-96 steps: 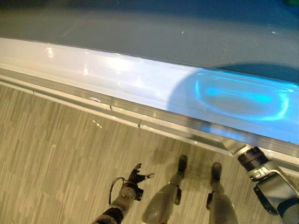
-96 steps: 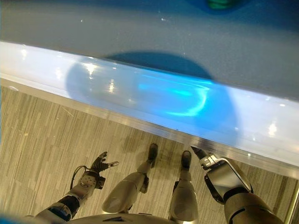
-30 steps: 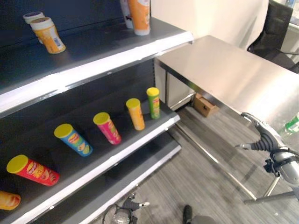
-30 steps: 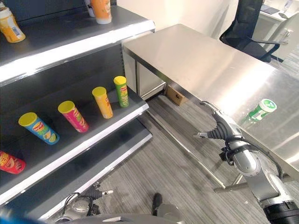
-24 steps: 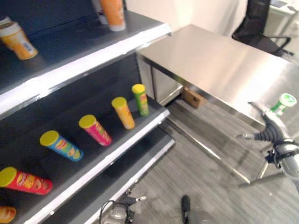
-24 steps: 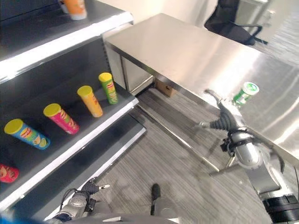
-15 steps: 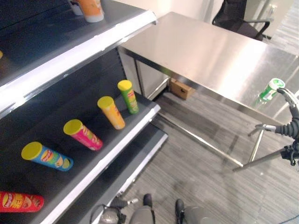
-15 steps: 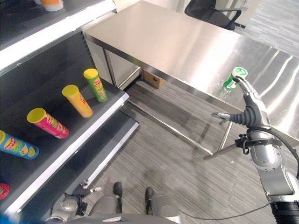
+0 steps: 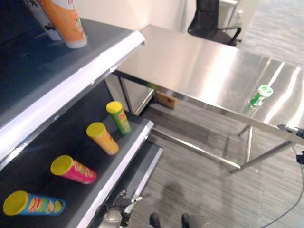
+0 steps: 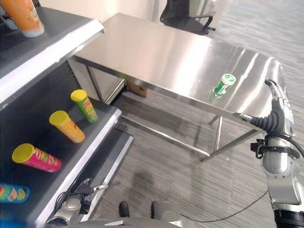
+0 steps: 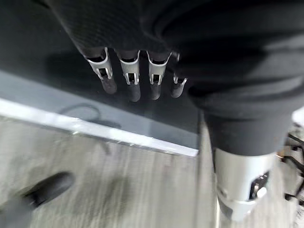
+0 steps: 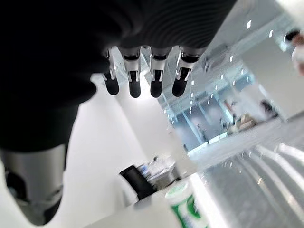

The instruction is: Put the goods on the table back onto the shelves and tidy them up.

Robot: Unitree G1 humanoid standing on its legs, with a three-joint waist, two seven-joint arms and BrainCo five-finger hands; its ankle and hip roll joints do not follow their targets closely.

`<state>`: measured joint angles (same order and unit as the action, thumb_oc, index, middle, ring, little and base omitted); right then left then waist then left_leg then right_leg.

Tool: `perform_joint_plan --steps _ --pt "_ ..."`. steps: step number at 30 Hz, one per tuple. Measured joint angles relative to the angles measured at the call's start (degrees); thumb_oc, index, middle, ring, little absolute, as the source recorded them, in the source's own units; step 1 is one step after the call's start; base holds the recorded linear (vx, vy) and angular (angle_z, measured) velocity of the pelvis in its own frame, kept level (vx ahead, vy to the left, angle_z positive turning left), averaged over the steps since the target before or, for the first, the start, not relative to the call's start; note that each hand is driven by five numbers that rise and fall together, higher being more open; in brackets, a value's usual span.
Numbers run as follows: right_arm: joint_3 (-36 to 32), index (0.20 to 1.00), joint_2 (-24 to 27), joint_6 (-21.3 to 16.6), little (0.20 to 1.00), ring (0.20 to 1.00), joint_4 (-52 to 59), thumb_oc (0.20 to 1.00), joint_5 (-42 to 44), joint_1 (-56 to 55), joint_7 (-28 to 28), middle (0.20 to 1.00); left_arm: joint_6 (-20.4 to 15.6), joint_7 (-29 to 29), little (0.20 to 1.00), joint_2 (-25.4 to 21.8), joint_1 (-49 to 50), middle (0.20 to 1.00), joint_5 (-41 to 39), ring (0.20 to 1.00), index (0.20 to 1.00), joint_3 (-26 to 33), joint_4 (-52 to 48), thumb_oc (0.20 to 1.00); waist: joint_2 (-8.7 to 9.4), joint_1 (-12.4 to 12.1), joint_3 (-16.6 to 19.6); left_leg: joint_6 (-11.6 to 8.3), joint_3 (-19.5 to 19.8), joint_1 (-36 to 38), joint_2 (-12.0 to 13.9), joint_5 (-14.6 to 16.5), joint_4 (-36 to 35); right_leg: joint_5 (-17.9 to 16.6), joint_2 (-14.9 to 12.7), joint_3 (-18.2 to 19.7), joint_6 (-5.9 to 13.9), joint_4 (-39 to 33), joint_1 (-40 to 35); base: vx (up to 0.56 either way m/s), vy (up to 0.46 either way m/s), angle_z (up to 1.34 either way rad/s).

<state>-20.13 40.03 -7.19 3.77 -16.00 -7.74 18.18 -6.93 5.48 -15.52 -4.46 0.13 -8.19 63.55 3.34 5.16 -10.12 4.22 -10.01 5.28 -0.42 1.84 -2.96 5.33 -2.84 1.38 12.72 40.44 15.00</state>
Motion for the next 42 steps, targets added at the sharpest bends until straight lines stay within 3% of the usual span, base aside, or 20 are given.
perform_joint_plan --steps 2,3,4,6,7,11,12,13,14,15,22,30,39,42 --pt "-0.73 1.0 -0.11 0.75 1.0 1.0 0.06 1.0 -0.37 -1.43 0.44 1.0 0.02 0.03 1.0 0.14 0.56 1.0 0.0 1.0 1.0 -0.58 -0.14 1.0 -0.88 -0.67 0.41 0.55 0.36 0.11 -0.19 0.49 0.2 0.72 -6.68 -3.19 -0.86 -4.04 1.05 0.17 -0.11 0.08" --pt "-1.76 1.0 -0.15 0.78 1.0 1.0 0.08 1.0 -0.68 -1.48 0.43 1.0 0.07 0.01 1.0 0.25 0.74 1.0 0.02 1.0 1.0 -0.71 0.22 1.0 -1.47 -0.72 0.12 0.49 1.44 -0.21 -0.27 0.52 0.04 0.6 -9.45 -4.09 -1.27 -12.43 -0.42 0.26 -0.171 0.3" --pt "-4.03 1.0 -0.21 1.12 1.0 1.0 -0.21 1.0 -1.5 -1.87 0.63 1.0 0.47 0.01 1.0 0.48 1.21 1.0 0.07 1.0 1.0 -1.73 0.7 1.0 -2.35 -0.32 -0.26 0.38 3.27 -0.25 -0.26 0.28 -0.82 0.02 -11.6 -3.76 -1.23 -28.57 -3.95 0.23 -0.145 0.43" --pt "-4.85 1.0 -0.22 1.61 1.0 1.0 -1.89 1.0 -1.49 -1.89 1.82 1.0 0.64 -0.01 1.0 0.54 1.19 1.0 0.18 1.0 1.0 -1.75 2.5 1.0 -2.31 0.4 -0.16 0.12 5.71 -0.38 -0.33 0.1 -1.38 -2.11 -10.72 2.05 0.06 -41.44 -6.16 0.16 -0.11 0.66" --pt "-5.02 1.0 -0.3 2.0 1.0 1.0 -3.21 1.0 -1.49 -2.18 2.26 1.0 0.77 -0.06 1.0 0.46 1.72 1.0 0.23 1.0 1.0 -1.56 2.69 1.0 -1.93 1.24 0.02 -0.25 7.29 0.08 -0.52 -0.14 -1.91 -4.16 -10.39 3.97 0.25 -44.5 -6.62 0.12 -0.154 0.9" --pt "-5.51 1.0 -0.75 3.38 1.0 1.0 -8.01 1.0 -1.52 -4.81 2.72 1.0 0.79 -0.17 1.0 -1.17 5.34 1.0 0.83 1.0 1.0 -1.41 2.56 1.0 2.8 2.29 3.1 -2.96 10.97 2.19 -2.46 1.27 -2.2 -8.5 -8.39 5.59 -1.18 -44.15 -7.96 0.14 -0.179 0.67" --pt "-6.5 1.0 -0.71 3.83 1.0 1.0 -9.47 1.0 -1.54 -5.86 2.7 1.0 0.86 -0.15 1.0 -1.22 5.81 1.0 1.02 1.0 1.0 -1.24 2.64 1.0 3.39 2.45 3.77 -3.73 12.7 3.04 -2.53 1.74 -2.41 -12.57 -8.11 6.27 -1.4 -45.07 -9.66 0.12 -0.199 0.68" --pt "-7.58 1.0 -0.55 4.41 1.0 1.0 -10.3 1.0 -1.52 -6.35 2.72 1.0 0.85 -0.18 1.0 -0.64 5.91 1.0 1.03 1.0 1.0 -1.17 2.63 1.0 2.81 2.54 3.92 -4.46 13.53 3.61 -1.67 2.08 -2.35 -13.69 -7.29 5.56 -1.89 -45.14 -10.38 0.05 -0.153 0.51" --pt "-8.86 1.0 -0.47 4.79 1.0 1.0 -11.25 1.0 -1.5 -6.24 2.71 1.0 0.74 -0.26 1.0 0.38 6.55 1.0 1.04 1.0 1.0 -1.06 2.28 1.0 1.09 2.05 4.62 -5.57 13.48 3.94 0.39 2.44 -2.24 -13.67 -5.4 4.92 -2.38 -45.75 -11.05 0.07 -0.239 0.21" --pt "-9.91 1.0 0.13 5.09 1.0 1.0 -11.3 1.0 -1.49 -5.65 2.73 1.0 0.78 -0.26 1.0 1.51 6.9 1.0 1.04 1.0 1.0 -0.63 2.14 1.0 -1.12 2.01 4.98 -6.83 13.59 3.88 2.72 3.05 -1.82 -14.27 -3.05 3.77 -4.11 -46.06 -11.62 0.05 -0.214 0.06" --pt "-14.21 1.0 2.97 5.38 1.0 1.0 -11.6 1.0 -1.07 -6.0 2.57 1.0 0.62 -0.5 1.0 4.22 5.46 1.0 1.12 1.0 1.0 0.01 1.46 1.0 -5.63 2.56 4.9 -9.75 14.18 3.86 8.9 3.7 -1.8 -12.18 2.19 0.0 -7.09 -46.1 -13.35 0.06 -0.205 0.18" --pt "-11.99 1.0 3.95 5.38 1.0 1.0 -16.61 1.0 8.06 -5.38 -0.12 1.0 0.87 -1.29 1.0 4.37 6.31 1.0 0.98 1.0 1.0 -0.95 1.92 1.0 -7.72 2.65 4.55 -10.05 15.48 2.85 10.07 4.24 -1.81 -11.85 3.11 -1.34 -7.85 -46.1 -13.2 0.01 -0.102 0.08" --pt "-7.93 1.0 3.94 4.48 1.0 1.0 -18.87 1.0 12.64 -3.4 -2.6 1.0 0.87 -1.69 1.0 3.94 7.24 1.0 0.56 1.0 1.0 -0.89 1.82 1.0 -7.65 2.0 4.15 -11.36 17.68 1.83 10.11 3.13 -1.39 -11.77 2.83 -3.54 -8.14 -46.34 -13.55 -0.01 -0.064 0.14" --pt "-7.87 1.0 3.87 3.89 1.0 1.0 -19.95 1.0 12.71 -2.78 -2.58 1.0 0.89 -1.69 1.0 3.78 6.33 1.0 0.42 1.0 1.0 -0.73 1.8 1.0 -7.22 1.84 2.57 -11.94 18.59 0.15 9.02 2.76 0.66 -11.47 1.58 -5.98 -8.19 -46.26 -14.32 -0.05 0.009 0.42"
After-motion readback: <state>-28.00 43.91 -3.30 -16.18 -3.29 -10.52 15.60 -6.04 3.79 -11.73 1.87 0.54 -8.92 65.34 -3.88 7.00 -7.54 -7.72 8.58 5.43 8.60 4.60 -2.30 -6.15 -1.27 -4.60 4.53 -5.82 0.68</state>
